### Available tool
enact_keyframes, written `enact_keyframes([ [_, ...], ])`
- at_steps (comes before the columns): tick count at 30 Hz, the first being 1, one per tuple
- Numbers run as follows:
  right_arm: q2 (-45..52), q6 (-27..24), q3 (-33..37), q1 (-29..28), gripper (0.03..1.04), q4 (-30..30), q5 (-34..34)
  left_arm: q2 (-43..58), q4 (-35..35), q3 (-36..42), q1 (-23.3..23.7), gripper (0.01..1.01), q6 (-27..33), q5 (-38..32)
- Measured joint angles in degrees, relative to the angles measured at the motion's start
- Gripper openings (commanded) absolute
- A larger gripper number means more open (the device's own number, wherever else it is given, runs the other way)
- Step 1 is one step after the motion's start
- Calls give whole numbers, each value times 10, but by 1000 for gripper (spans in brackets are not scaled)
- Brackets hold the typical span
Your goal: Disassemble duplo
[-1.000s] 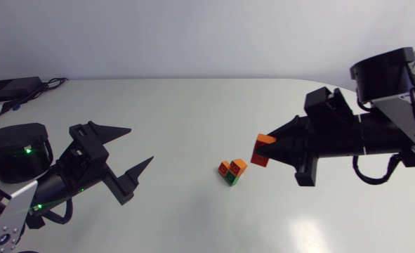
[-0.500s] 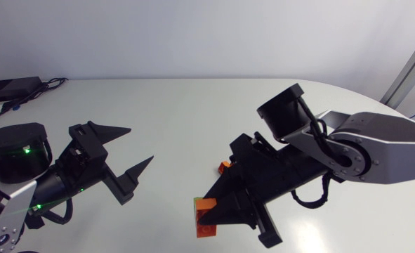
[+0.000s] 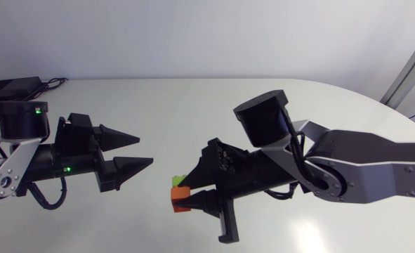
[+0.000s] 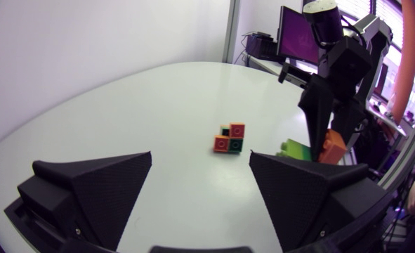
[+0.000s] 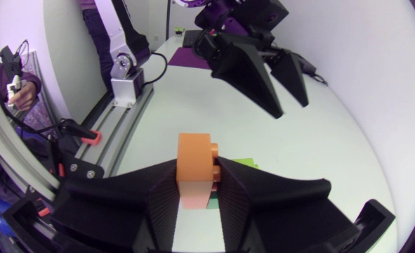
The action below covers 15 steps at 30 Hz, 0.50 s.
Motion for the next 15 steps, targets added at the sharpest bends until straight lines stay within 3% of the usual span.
enact_keyframes([
  [7,3,-13,-21,16,210,114,82,56,-134,52,5,969,22,107],
  [11,3,-50,-75,66,210,170,175,81,-174,76,21,964,34,168],
  [15,2,-73,-102,97,210,189,207,92,-193,88,32,954,42,196],
])
